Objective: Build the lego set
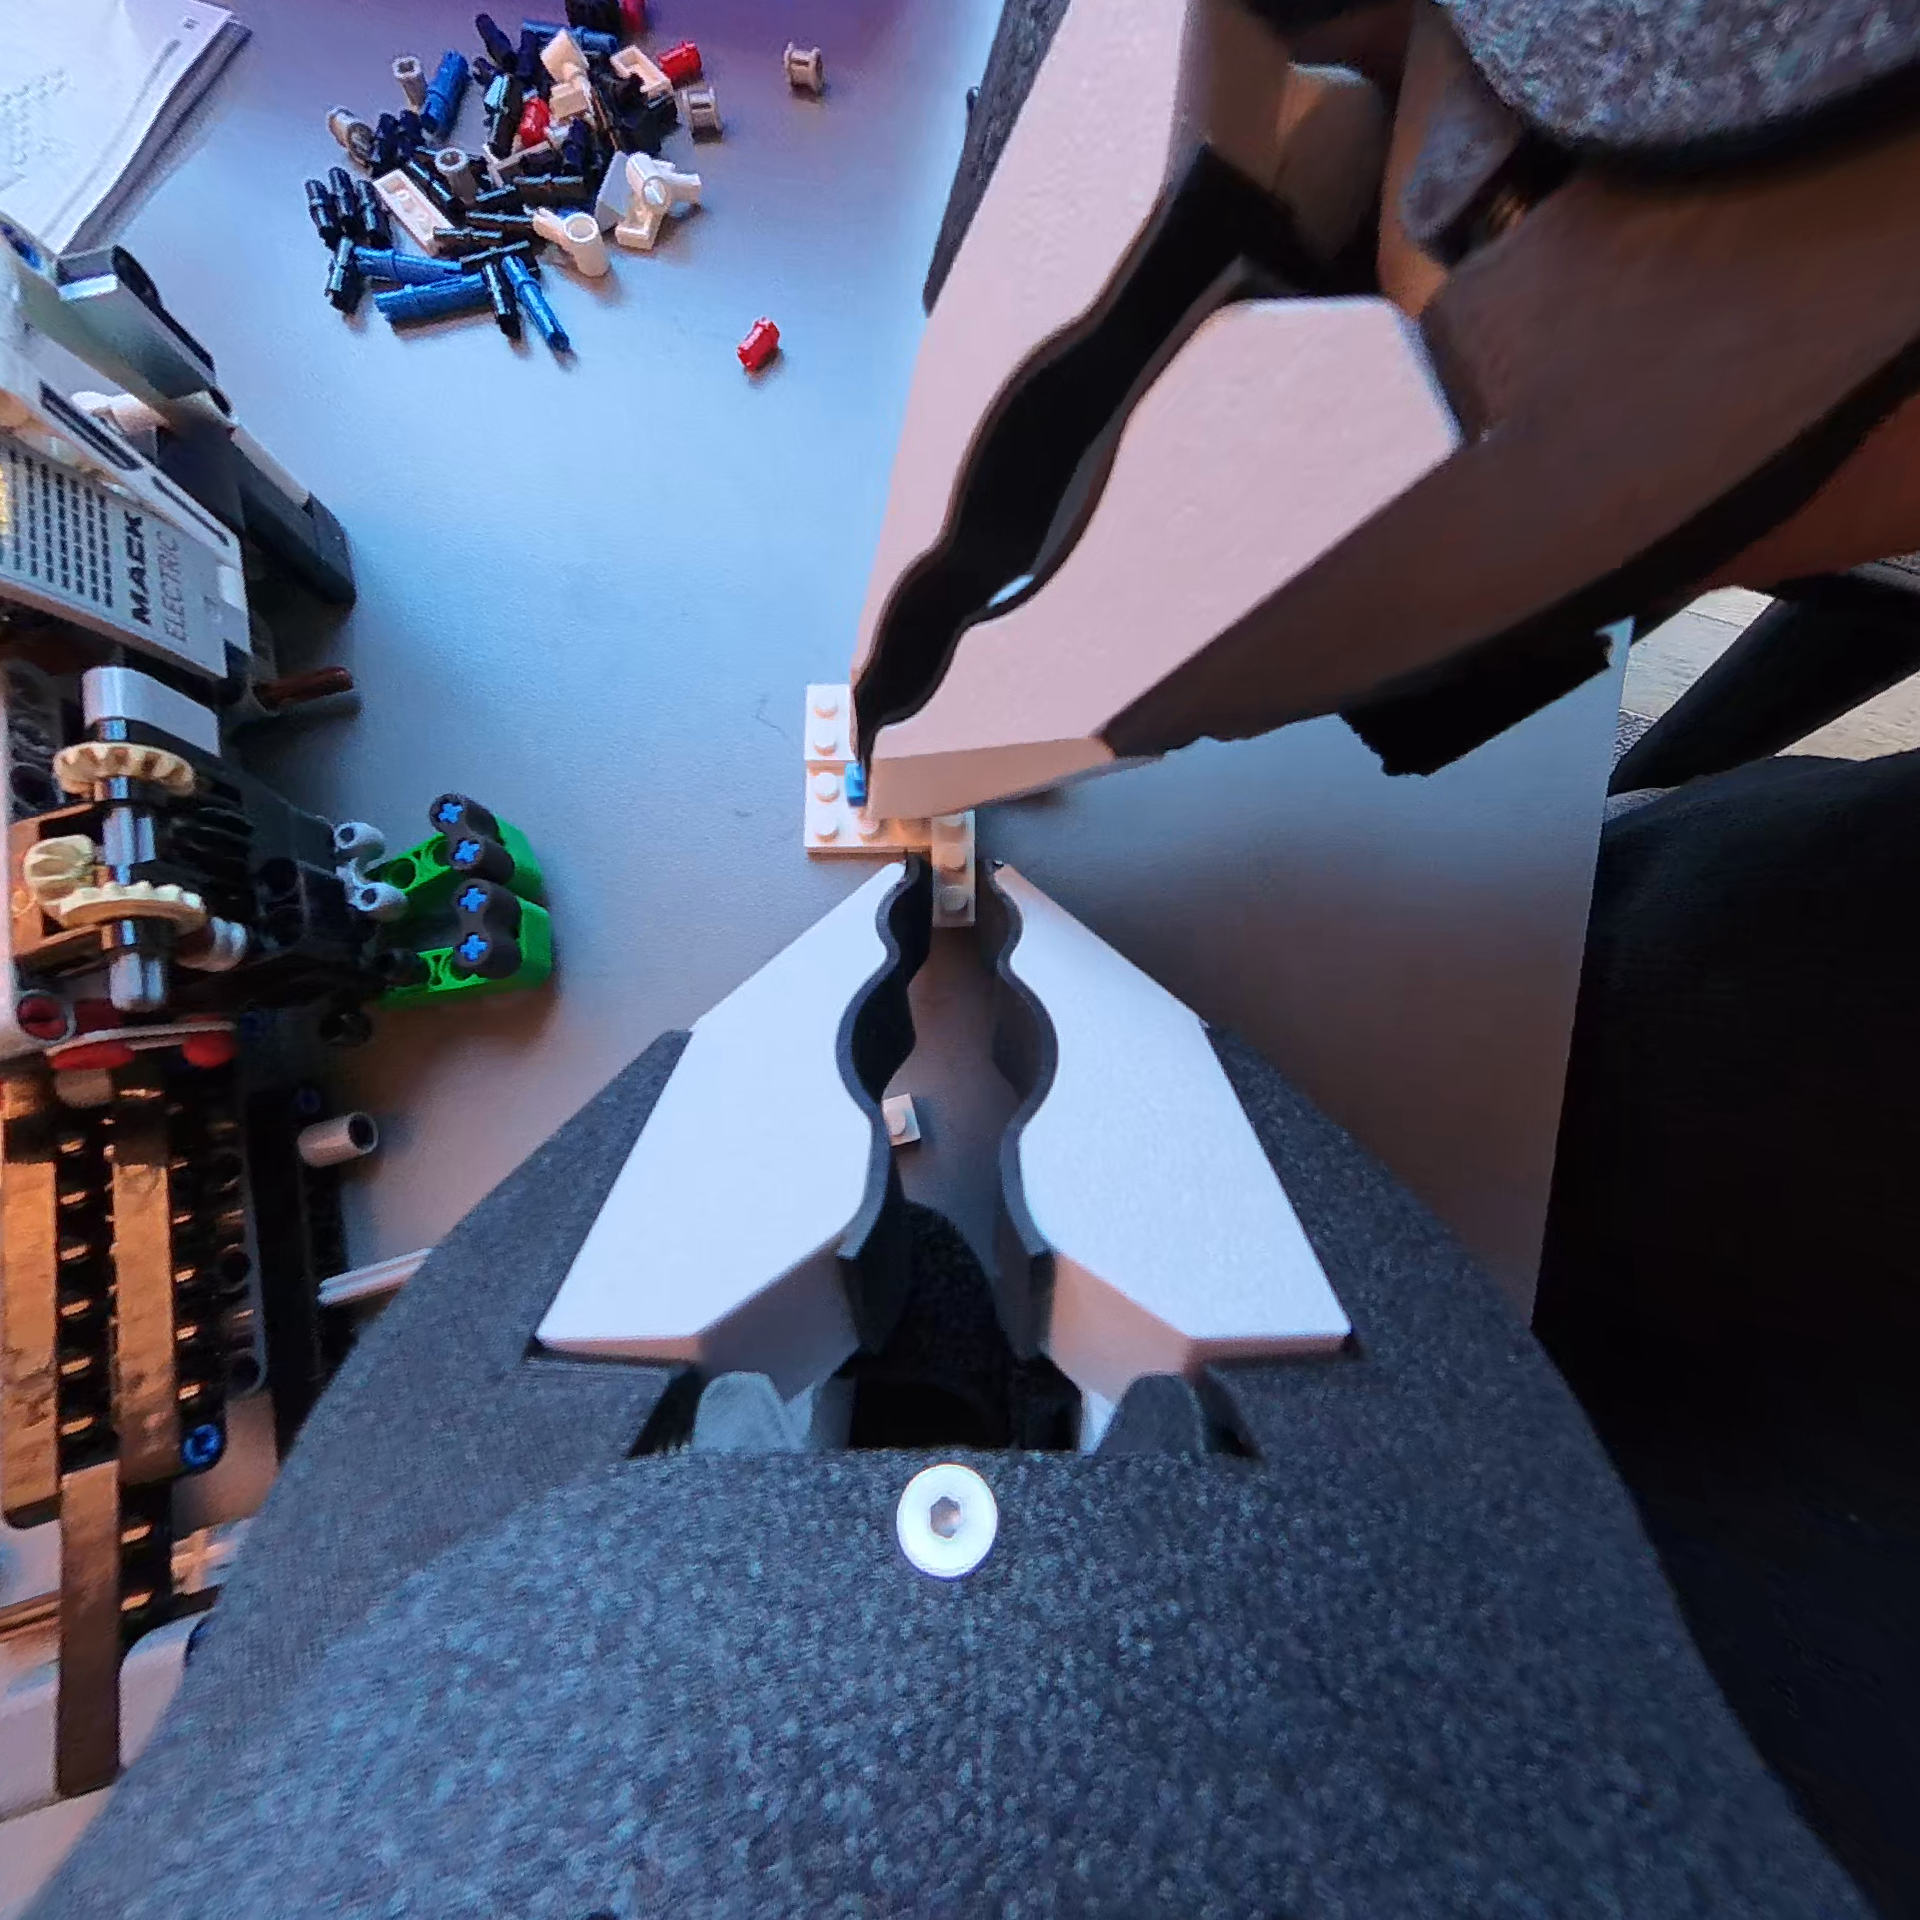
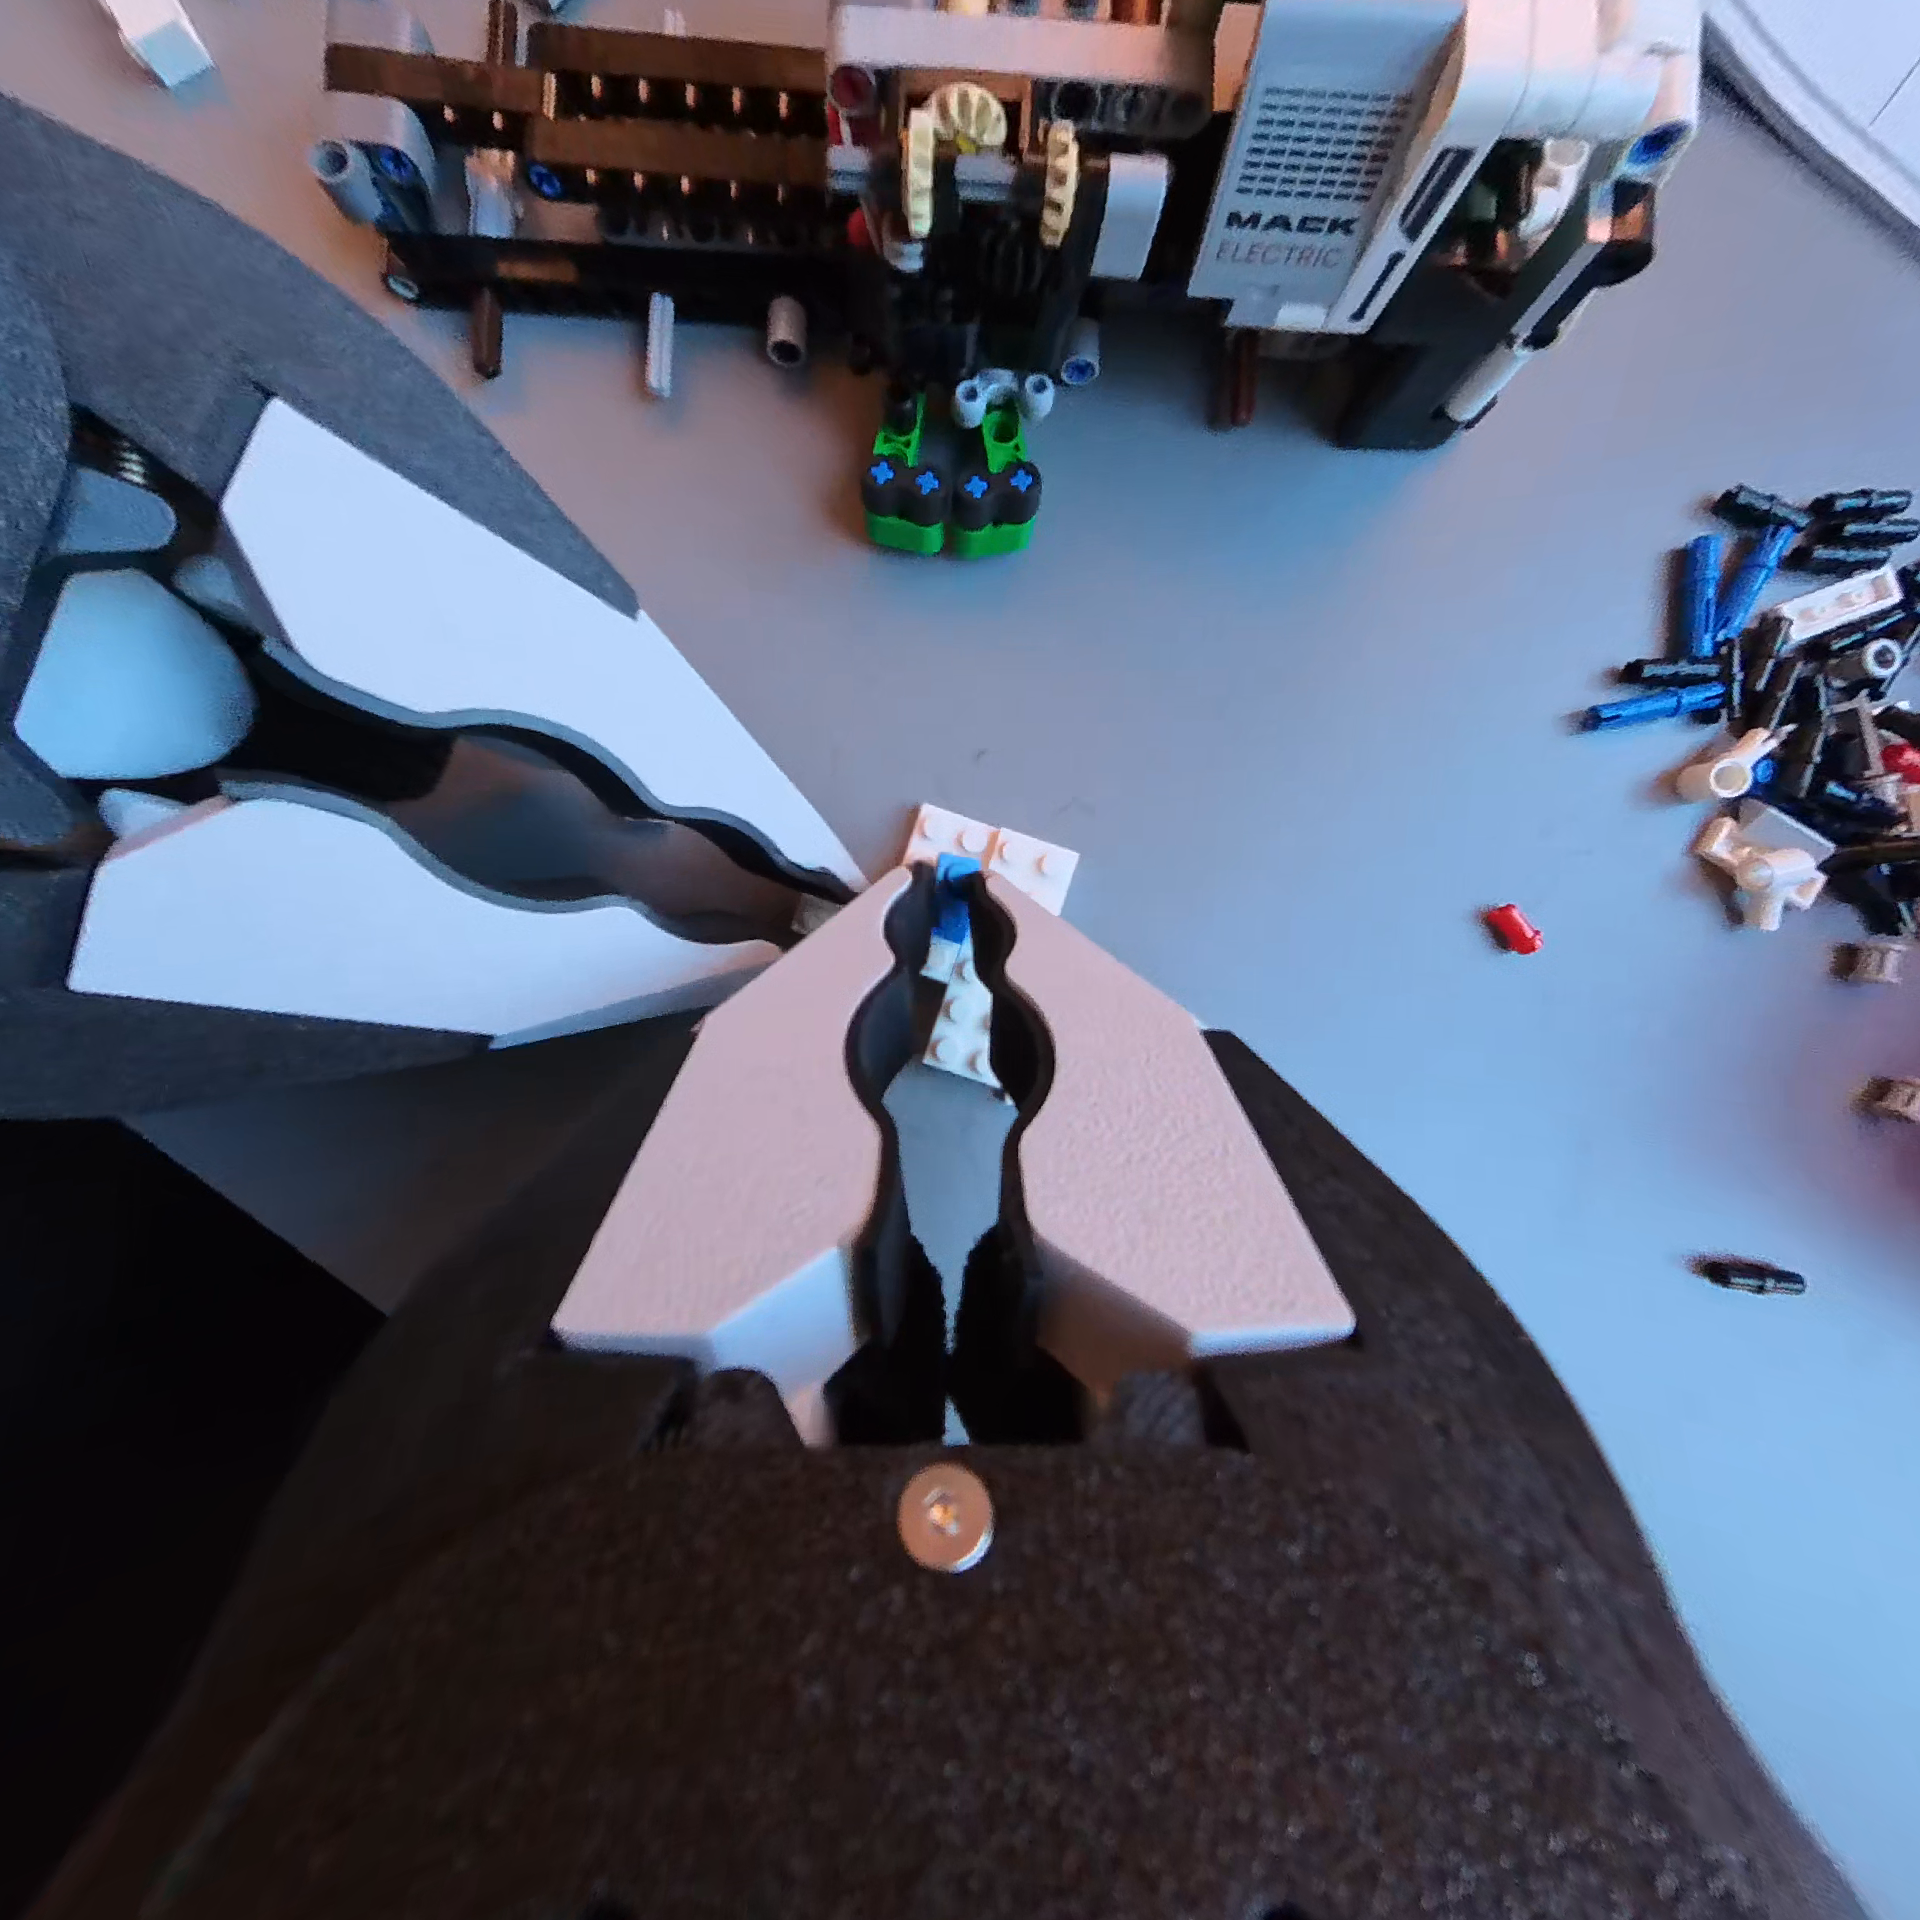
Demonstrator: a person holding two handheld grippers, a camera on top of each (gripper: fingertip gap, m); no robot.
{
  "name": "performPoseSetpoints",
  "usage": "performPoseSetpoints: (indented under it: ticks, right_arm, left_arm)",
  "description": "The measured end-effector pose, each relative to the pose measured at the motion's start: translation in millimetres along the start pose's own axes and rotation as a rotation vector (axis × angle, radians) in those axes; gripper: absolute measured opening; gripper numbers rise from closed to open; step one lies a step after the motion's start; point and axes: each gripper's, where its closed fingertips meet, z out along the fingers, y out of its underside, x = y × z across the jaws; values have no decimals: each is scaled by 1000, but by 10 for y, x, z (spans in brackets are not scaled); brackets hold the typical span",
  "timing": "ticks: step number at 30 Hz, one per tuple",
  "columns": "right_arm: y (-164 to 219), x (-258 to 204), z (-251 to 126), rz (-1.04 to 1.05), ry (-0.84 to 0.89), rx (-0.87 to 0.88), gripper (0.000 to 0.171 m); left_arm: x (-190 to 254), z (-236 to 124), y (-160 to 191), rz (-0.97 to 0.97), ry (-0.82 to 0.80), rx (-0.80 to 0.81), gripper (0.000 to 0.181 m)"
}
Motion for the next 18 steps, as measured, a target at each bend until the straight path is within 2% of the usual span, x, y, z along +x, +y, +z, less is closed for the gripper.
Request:
performPoseSetpoints:
  ticks: [11,18]
  right_arm:
    - [21,4,-5,35,-20,-3,7]
    - [-4,100,-124,49,-71,53,18]
  left_arm:
    - [-4,-2,0,-3,0,1,6]
    - [1,-15,-13,0,1,11,6]
